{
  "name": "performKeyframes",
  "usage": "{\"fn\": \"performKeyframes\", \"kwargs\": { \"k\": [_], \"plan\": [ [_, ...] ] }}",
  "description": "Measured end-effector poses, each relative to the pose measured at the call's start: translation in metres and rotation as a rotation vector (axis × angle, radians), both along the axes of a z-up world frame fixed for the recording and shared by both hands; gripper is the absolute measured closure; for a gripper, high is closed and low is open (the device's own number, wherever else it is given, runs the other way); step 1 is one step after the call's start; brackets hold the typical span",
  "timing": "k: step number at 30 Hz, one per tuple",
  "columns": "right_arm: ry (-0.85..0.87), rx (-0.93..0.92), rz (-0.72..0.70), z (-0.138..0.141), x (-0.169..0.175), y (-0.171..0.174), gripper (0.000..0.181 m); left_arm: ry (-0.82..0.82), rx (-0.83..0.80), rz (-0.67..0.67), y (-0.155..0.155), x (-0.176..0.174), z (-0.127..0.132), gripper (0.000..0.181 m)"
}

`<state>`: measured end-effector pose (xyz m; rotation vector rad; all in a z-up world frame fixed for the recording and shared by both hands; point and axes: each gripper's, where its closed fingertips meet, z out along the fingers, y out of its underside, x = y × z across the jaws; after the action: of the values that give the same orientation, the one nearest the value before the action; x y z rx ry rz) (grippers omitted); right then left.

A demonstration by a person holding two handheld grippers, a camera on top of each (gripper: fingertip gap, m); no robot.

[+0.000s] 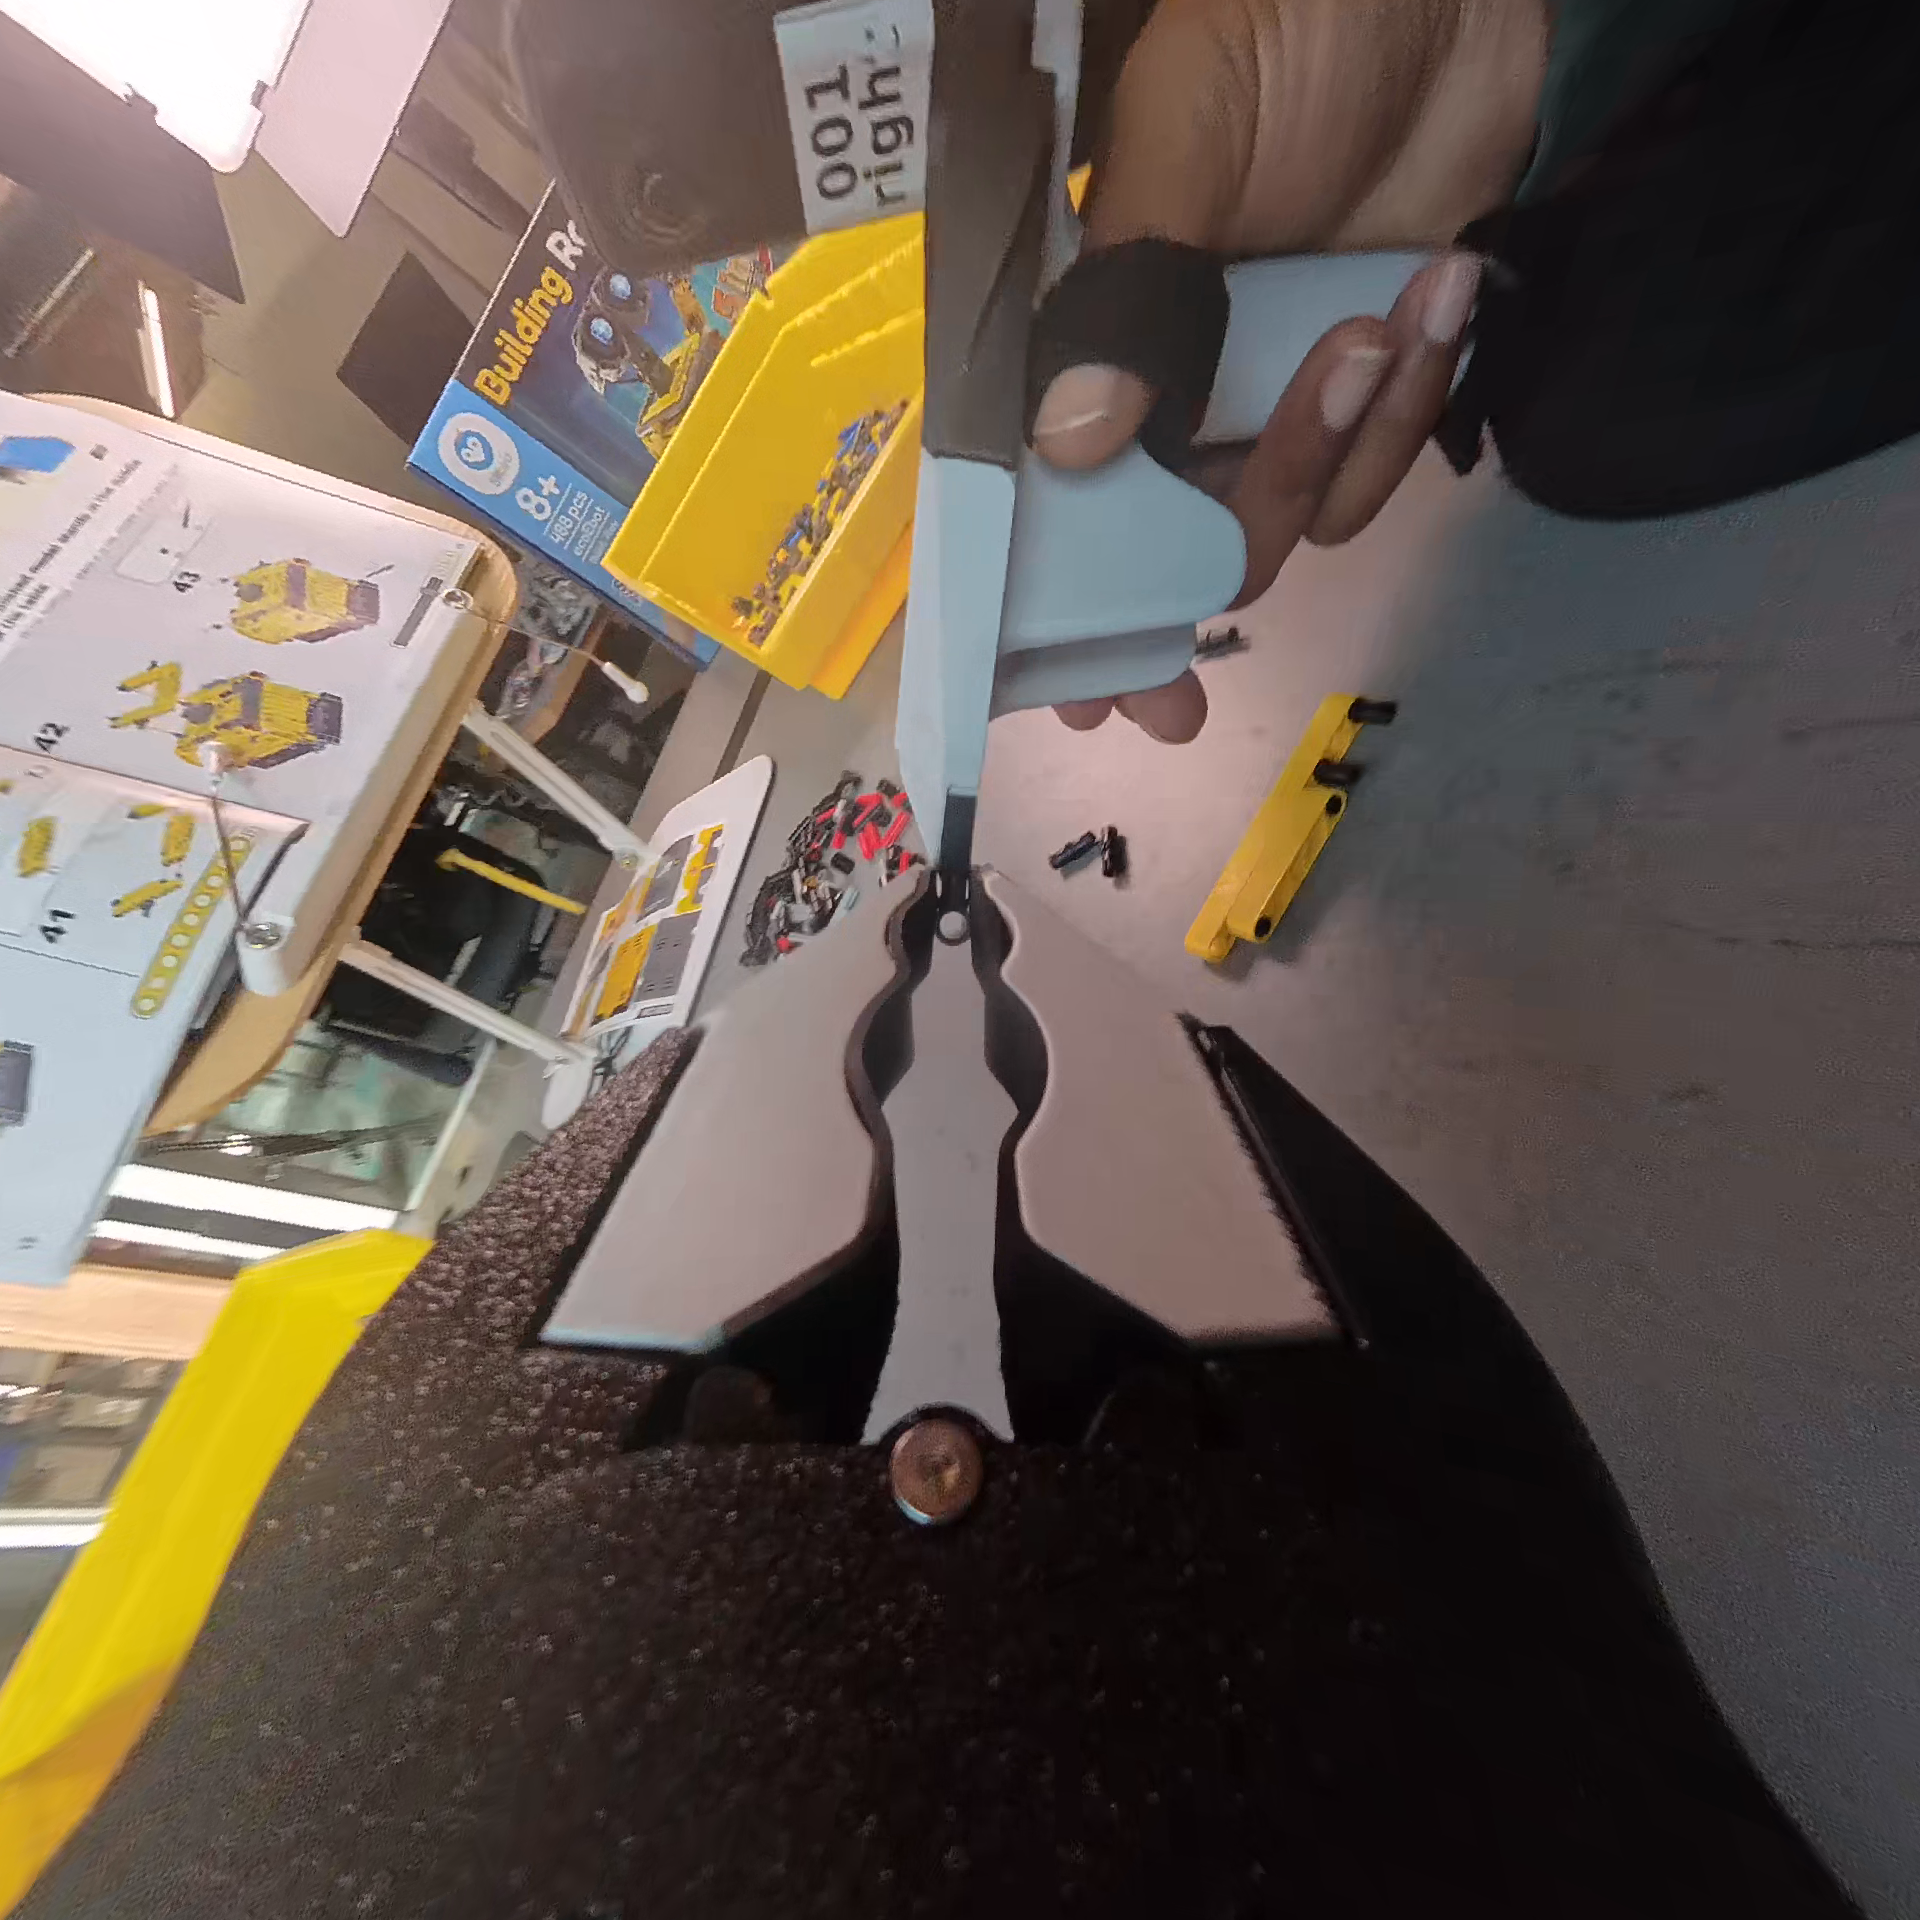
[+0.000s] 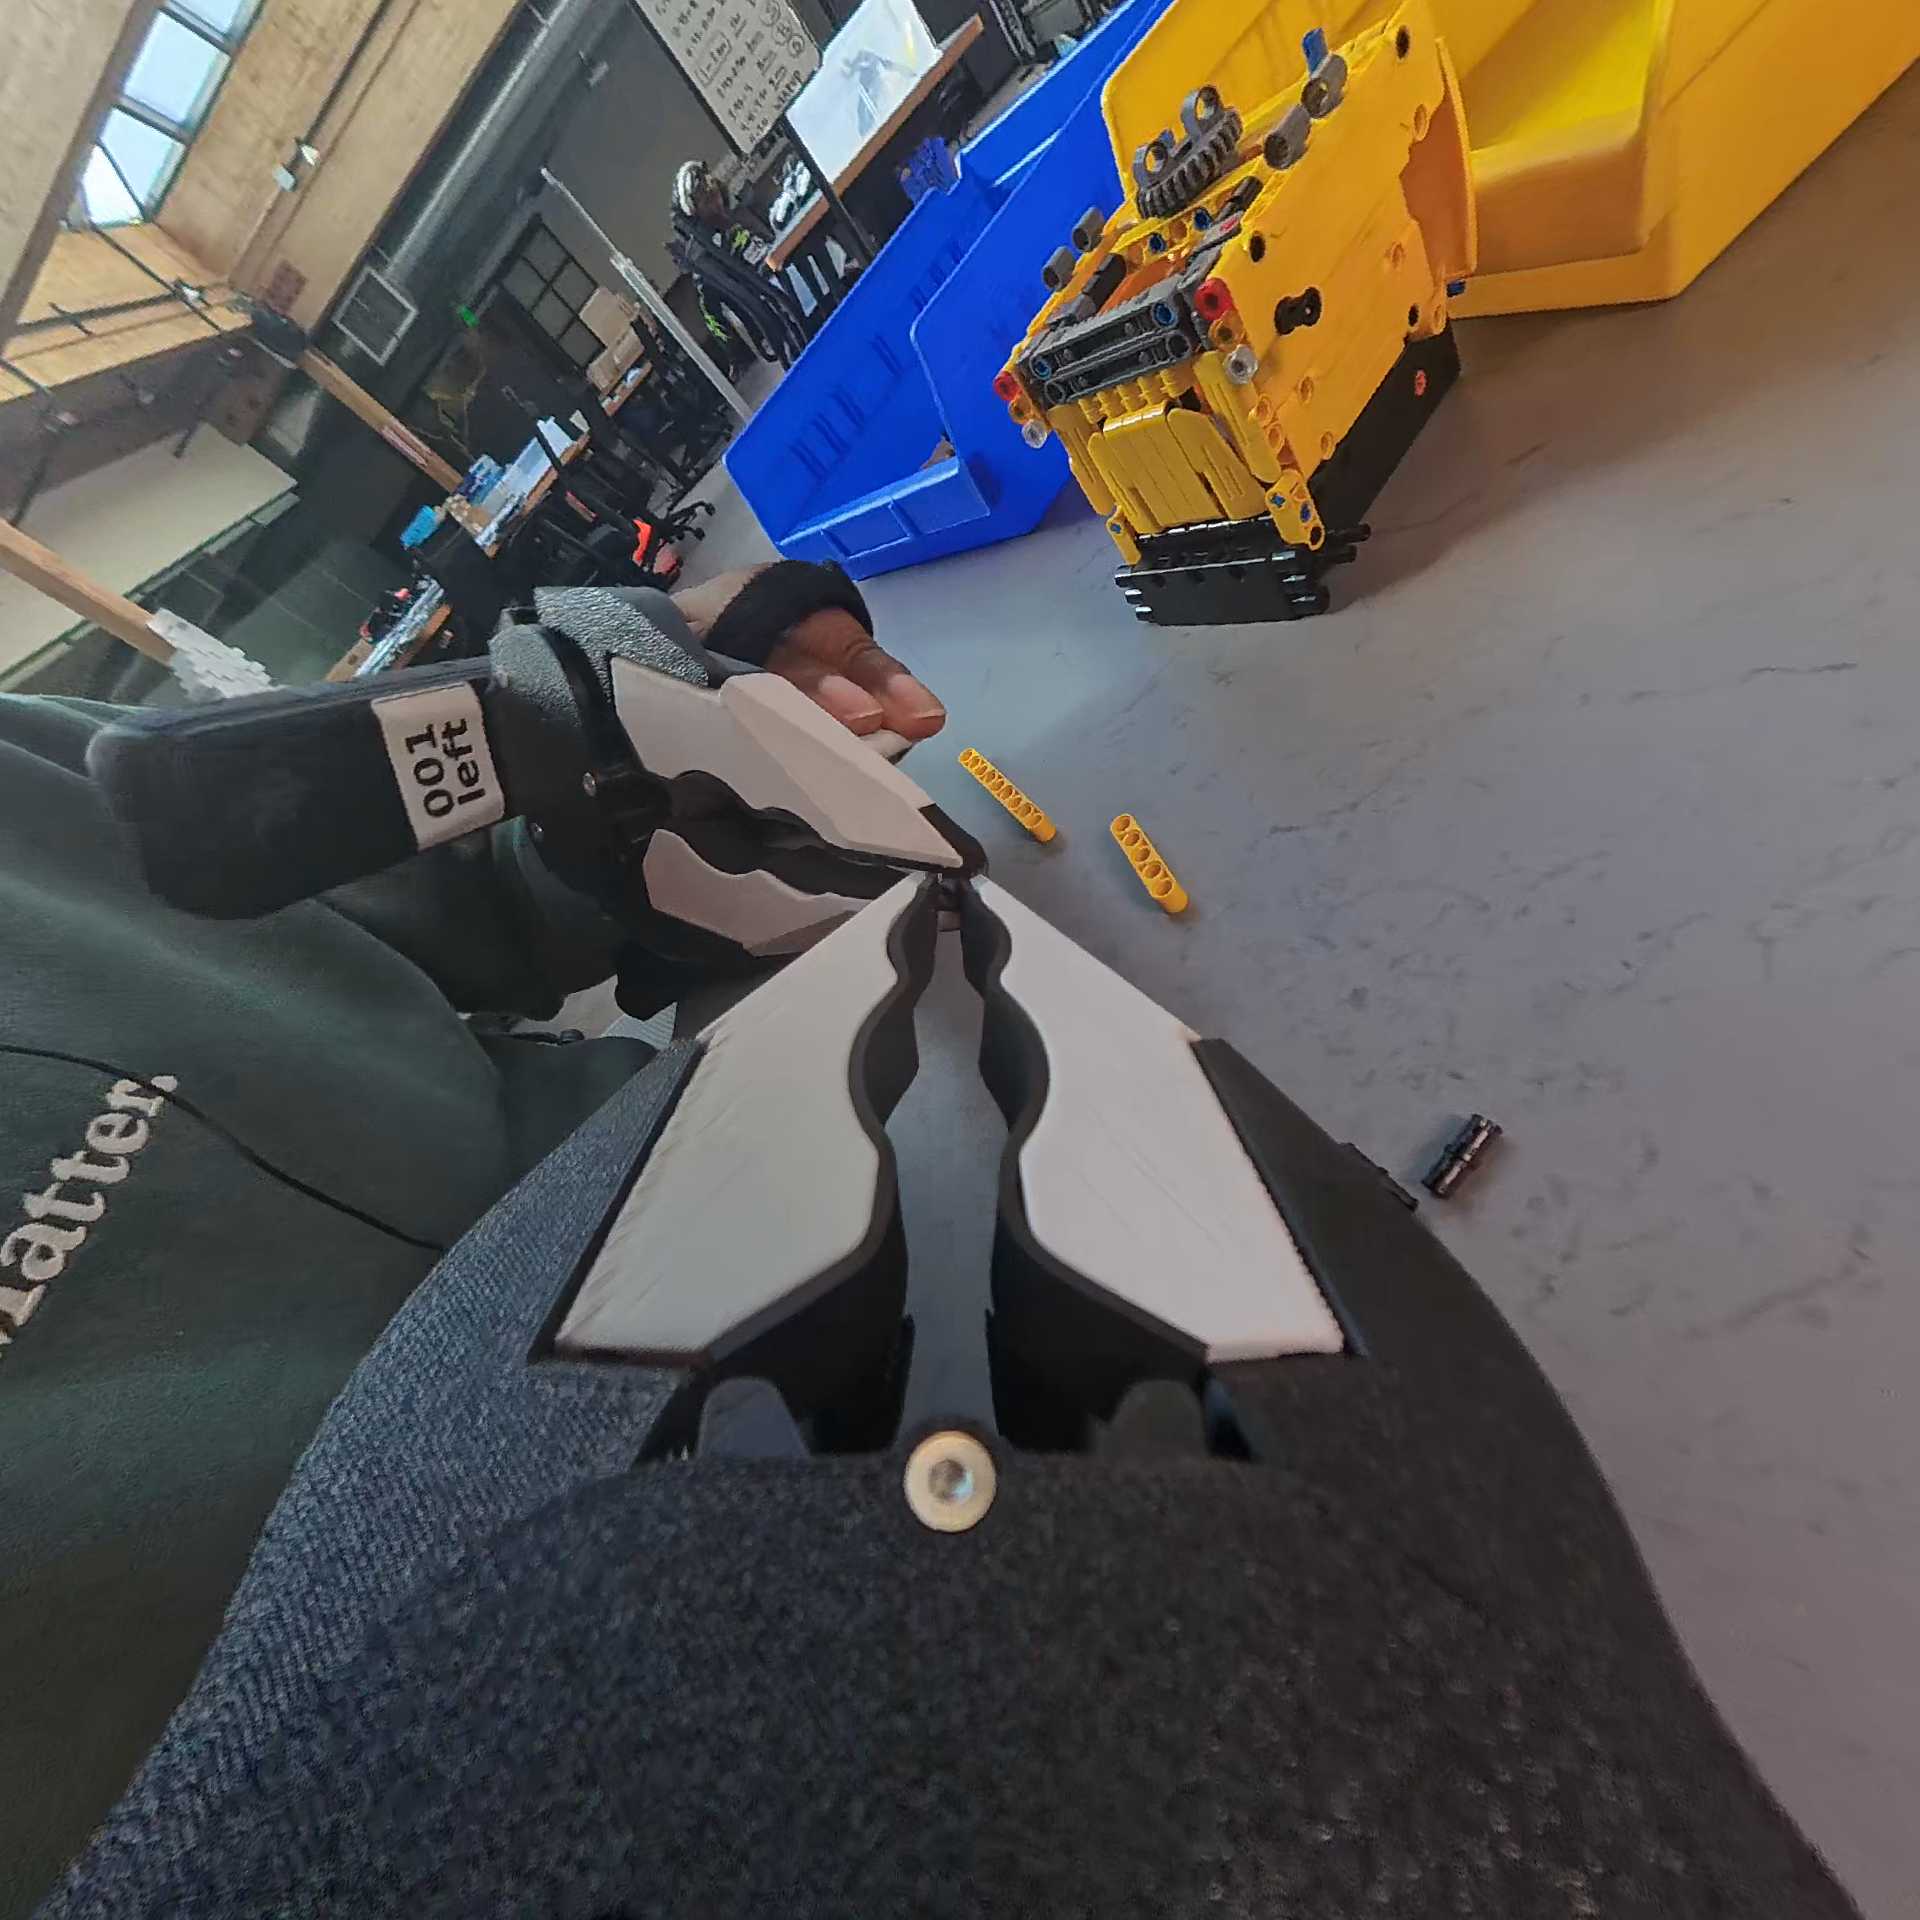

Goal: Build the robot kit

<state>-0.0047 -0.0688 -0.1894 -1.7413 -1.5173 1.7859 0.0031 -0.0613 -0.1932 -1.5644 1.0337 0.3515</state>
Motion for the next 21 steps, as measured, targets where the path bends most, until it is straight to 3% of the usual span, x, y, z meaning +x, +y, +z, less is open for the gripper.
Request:
{"fn": "performKeyframes", "kwargs": {
  "k": [6,14,21],
  "plan": [
    [0.077,-0.147,0.109,0.023,0.011,-0.005,0.178,-0.322,-0.038,-0.151,-0.014,0.007,0.028,0.171],
    [0.099,-0.338,0.185,0.033,0.016,-0.011,0.178,-0.299,-0.025,-0.193,-0.02,0.012,0.031,0.171],
    [0.093,-0.379,0.223,0.035,0.019,-0.017,0.178,-0.27,-0.012,-0.196,-0.021,0.014,0.031,0.174]
  ]
}}
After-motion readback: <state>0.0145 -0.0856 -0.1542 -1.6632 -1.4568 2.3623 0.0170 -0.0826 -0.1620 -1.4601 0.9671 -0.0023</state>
